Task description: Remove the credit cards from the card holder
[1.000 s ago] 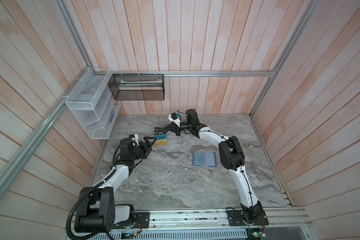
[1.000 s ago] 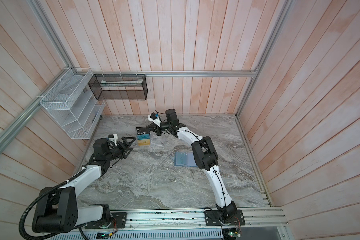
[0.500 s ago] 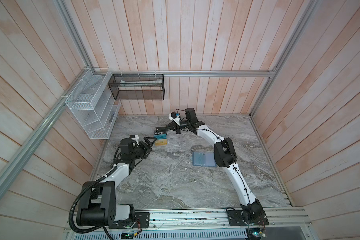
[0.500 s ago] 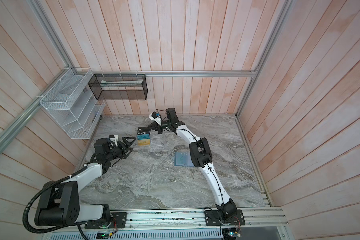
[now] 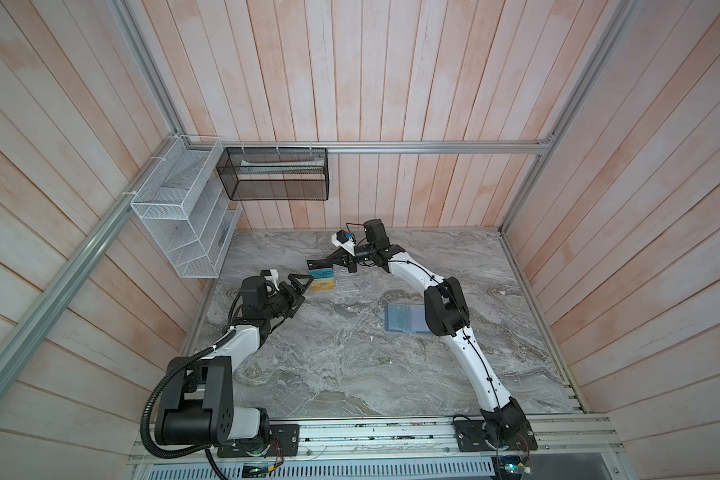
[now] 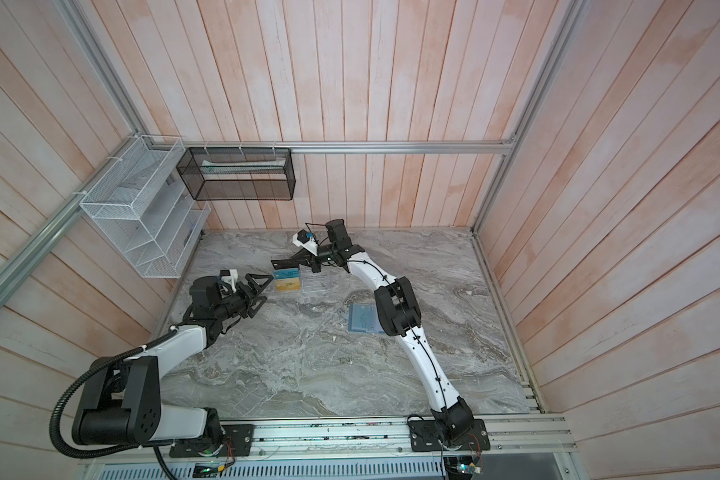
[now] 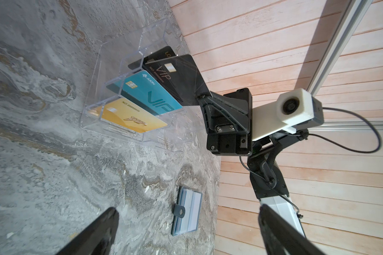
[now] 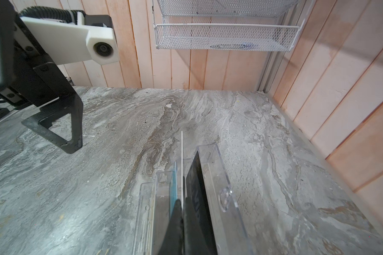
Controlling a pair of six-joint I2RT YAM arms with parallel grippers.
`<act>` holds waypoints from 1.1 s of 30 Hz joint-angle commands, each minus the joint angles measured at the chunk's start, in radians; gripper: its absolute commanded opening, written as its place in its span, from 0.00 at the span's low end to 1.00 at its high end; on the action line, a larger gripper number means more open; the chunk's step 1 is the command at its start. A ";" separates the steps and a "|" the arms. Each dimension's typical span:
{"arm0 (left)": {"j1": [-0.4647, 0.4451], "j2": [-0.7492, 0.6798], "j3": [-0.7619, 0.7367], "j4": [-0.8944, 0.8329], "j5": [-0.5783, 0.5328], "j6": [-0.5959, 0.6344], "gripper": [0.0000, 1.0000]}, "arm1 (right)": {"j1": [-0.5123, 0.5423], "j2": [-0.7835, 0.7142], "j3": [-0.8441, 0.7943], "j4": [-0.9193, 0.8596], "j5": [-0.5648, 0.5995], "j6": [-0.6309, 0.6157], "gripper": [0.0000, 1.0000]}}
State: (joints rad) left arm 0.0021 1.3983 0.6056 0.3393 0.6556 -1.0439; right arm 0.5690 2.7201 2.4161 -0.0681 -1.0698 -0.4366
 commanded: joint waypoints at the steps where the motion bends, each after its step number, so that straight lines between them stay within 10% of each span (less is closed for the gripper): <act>1: 0.008 0.012 -0.006 0.036 0.022 0.008 1.00 | 0.009 0.042 0.042 -0.028 0.013 -0.026 0.00; 33: 0.009 0.056 -0.022 0.084 0.044 0.000 1.00 | 0.005 0.056 0.047 0.046 0.073 -0.030 0.11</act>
State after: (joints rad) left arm 0.0055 1.4437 0.5930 0.3866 0.6796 -1.0443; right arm 0.5774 2.7407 2.4340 -0.0353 -1.0092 -0.4606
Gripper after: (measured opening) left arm 0.999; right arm 0.101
